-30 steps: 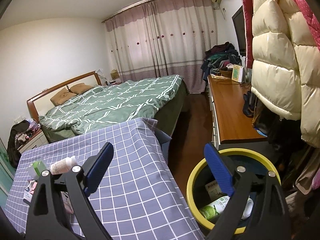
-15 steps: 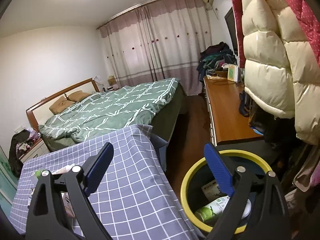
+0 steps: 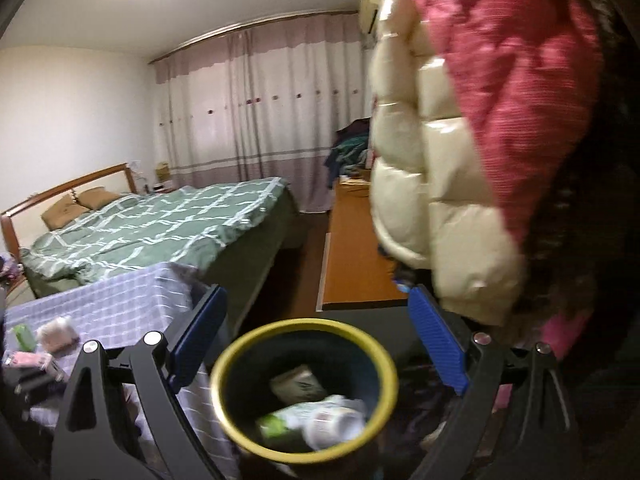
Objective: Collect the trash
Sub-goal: 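Carry the brown tray over the yellow bin and drop it, then move the right gripper over the white squeeze pouch on the table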
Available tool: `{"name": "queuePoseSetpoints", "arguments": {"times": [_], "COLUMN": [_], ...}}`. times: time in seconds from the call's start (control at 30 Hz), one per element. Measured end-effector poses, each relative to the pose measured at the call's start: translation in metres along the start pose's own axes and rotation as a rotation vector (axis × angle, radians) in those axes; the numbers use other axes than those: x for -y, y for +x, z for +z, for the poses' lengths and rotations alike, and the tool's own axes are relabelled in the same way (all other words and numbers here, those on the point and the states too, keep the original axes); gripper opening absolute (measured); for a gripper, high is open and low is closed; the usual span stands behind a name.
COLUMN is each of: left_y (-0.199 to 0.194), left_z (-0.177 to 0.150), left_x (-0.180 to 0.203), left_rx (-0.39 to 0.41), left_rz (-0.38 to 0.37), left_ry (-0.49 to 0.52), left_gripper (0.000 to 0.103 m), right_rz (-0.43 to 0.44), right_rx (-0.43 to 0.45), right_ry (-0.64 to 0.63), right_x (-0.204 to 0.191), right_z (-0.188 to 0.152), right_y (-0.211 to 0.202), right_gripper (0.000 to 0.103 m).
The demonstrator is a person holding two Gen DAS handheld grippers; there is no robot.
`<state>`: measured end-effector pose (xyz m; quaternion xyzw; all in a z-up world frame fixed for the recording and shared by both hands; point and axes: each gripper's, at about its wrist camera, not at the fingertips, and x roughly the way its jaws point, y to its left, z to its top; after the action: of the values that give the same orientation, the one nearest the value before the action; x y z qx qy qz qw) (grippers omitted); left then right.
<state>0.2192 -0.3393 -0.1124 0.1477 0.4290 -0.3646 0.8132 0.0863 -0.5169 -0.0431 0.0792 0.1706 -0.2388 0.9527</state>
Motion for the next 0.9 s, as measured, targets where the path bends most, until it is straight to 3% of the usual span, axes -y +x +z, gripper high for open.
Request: {"name": "queuePoseSetpoints", "arguments": {"times": [0.1, 0.33, 0.43, 0.53, 0.63, 0.73, 0.9], "left_y": [0.027, 0.082, 0.102, 0.108, 0.089, 0.045, -0.035], "left_z": [0.031, 0.077, 0.093, 0.098, 0.09, 0.069, 0.011], "left_x": [0.023, 0.056, 0.056, 0.048, 0.036, 0.017, -0.032], "left_rx": [-0.016, -0.02, -0.012, -0.012, 0.016, 0.105, 0.252], "left_rz": [-0.043, -0.034, -0.012, -0.011, -0.05, -0.058, -0.009], "left_ry": [0.043, 0.089, 0.07, 0.034, -0.007, -0.034, -0.117], "left_gripper": [0.074, 0.074, 0.091, 0.092, 0.092, 0.093, 0.098], "right_rz": [-0.021, -0.082, -0.096, -0.091, -0.076, -0.045, 0.026], "right_rx": [0.0, 0.01, 0.029, 0.046, 0.046, 0.031, -0.002], "right_ry": [-0.004, 0.027, 0.051, 0.058, 0.051, 0.052, 0.027], "right_x": [0.017, 0.052, 0.062, 0.062, 0.058, 0.049, 0.019], "right_z": [-0.004, -0.009, -0.006, -0.003, -0.003, -0.006, -0.009], "right_y": [-0.007, -0.022, -0.028, -0.033, -0.033, -0.029, -0.017], "right_gripper": [0.087, 0.087, 0.087, 0.089, 0.089, 0.09, 0.09]}}
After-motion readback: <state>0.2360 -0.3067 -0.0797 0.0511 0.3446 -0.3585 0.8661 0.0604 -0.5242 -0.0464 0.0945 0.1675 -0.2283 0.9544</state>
